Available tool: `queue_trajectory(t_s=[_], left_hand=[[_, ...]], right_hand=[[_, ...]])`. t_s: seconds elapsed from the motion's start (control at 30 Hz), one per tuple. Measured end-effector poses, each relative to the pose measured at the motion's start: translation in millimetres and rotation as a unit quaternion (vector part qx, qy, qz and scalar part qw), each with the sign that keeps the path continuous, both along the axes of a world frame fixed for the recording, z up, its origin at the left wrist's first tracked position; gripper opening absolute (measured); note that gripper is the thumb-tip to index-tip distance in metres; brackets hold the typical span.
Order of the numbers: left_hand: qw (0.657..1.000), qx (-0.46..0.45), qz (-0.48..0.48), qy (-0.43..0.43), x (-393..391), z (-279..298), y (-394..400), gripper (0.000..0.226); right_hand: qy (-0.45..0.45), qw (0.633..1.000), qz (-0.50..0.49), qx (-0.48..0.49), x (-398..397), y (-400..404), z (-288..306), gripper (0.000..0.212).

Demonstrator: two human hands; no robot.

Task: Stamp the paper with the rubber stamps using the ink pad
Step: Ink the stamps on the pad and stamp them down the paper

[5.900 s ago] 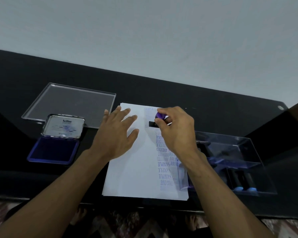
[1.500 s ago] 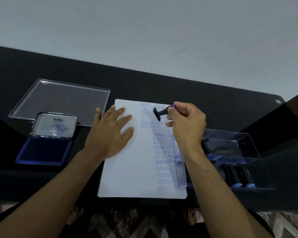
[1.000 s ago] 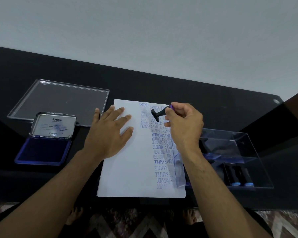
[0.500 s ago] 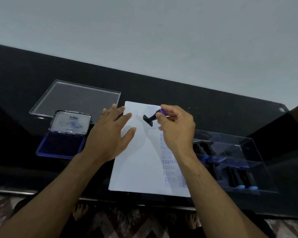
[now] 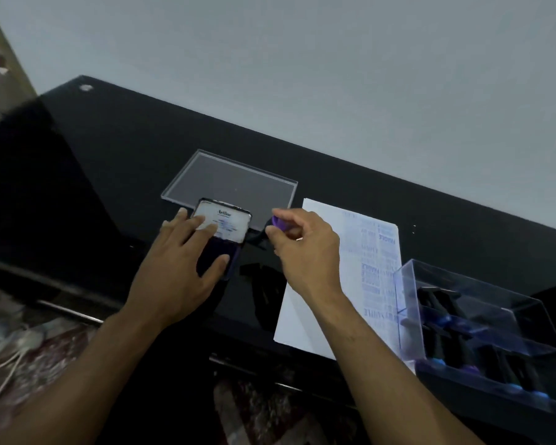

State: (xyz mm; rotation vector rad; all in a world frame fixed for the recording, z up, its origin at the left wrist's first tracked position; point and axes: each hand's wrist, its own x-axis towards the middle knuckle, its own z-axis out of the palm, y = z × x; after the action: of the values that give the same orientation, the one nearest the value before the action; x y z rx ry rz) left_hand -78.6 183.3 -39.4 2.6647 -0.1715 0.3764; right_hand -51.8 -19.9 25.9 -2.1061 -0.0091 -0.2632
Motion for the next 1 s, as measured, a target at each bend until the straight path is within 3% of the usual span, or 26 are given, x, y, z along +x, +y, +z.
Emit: queue_trajectory(t_s=[0.47,1.0], left_hand=[[0.997,0.043,0.032,0.054,-13,-14,58,0.084],[0.995,0.076,0.026,0.058,-13,-29,62,0.080]], right_hand=[[-0.064,0.968,0.158,-0.182,-14,67,-1,0.030],[-0.042,0.951,0.178,-0.247,-5,77,-12,0.032]])
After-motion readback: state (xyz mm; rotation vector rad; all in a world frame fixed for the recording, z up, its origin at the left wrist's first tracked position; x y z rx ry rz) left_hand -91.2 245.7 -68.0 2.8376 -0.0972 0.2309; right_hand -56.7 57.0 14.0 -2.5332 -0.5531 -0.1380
